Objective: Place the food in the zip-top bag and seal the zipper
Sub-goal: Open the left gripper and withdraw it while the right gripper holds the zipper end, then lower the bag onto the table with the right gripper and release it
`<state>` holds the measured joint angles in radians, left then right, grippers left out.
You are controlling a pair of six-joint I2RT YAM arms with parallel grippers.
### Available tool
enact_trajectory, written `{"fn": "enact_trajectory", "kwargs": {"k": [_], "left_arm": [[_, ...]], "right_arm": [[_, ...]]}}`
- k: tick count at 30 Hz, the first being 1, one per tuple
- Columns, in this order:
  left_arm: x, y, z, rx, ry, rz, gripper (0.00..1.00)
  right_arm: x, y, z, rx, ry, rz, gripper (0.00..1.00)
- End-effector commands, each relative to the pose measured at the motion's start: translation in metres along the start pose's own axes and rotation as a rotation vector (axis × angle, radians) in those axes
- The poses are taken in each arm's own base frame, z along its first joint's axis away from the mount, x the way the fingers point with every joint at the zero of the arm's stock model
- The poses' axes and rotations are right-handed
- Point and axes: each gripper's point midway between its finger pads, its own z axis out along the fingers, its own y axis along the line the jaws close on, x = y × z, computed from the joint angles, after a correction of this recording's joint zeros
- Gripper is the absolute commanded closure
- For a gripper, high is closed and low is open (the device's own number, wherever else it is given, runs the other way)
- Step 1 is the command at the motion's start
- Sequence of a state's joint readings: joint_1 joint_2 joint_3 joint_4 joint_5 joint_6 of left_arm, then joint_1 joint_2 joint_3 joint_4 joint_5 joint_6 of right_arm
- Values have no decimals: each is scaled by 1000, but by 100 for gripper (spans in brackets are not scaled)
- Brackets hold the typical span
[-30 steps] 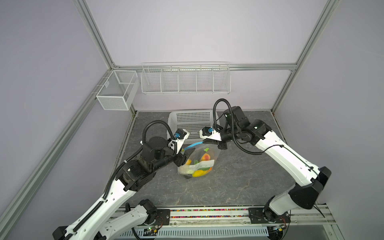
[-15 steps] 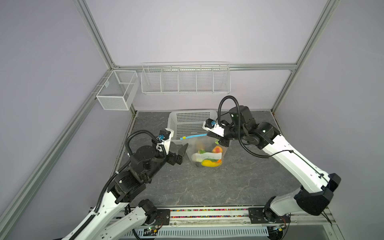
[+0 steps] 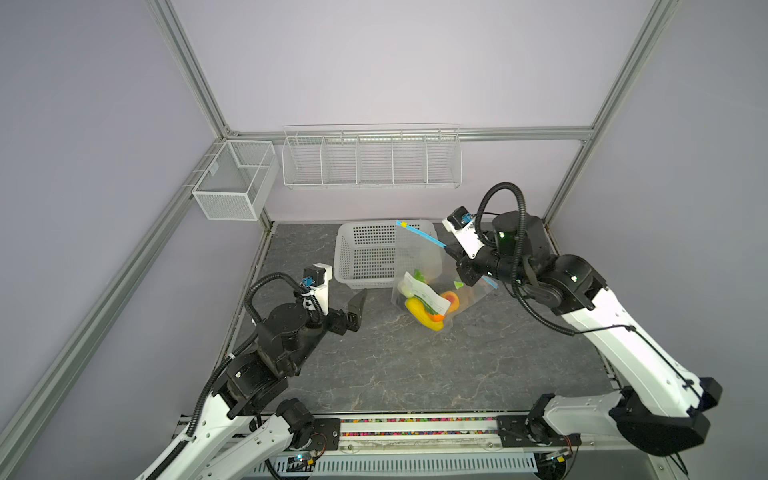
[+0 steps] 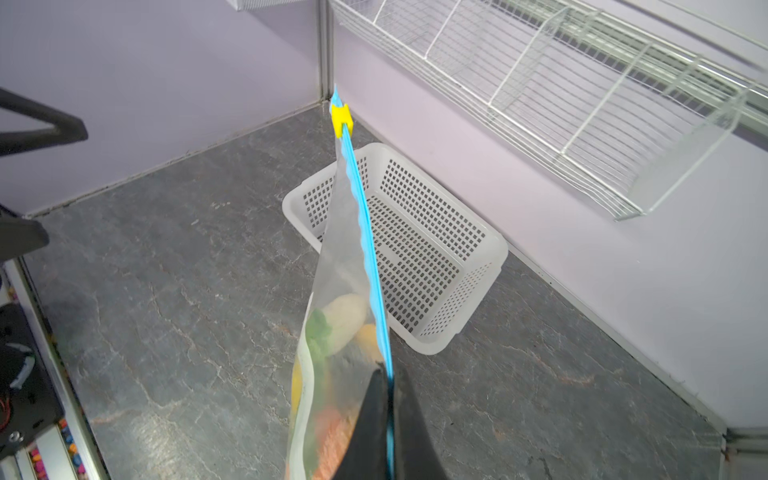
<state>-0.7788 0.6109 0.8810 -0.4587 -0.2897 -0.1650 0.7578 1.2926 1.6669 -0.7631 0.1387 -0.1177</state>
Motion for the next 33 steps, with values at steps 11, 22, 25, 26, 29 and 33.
{"fn": "enact_trajectory", "kwargs": {"k": [11,22,25,26,29,33], "left_arm": [[15,8,9,-49,28,-83,0],[28,-4,29,-13,73,-106,0],[31,-8,36,0,91,-104,0],[33,-9,39,1,100,-101,0],[41,-12,48,2,135,-88,0],[44,-17,55,16,154,-81,0]], "right_arm": [[23,-22,-15,145,4,313,93],[138,-140,23,426,153,573,94],[176,-178,35,499,221,623,94],[188,-192,37,538,243,627,94],[222,-228,40,675,307,619,94],[268,-265,54,769,411,626,94]]}}
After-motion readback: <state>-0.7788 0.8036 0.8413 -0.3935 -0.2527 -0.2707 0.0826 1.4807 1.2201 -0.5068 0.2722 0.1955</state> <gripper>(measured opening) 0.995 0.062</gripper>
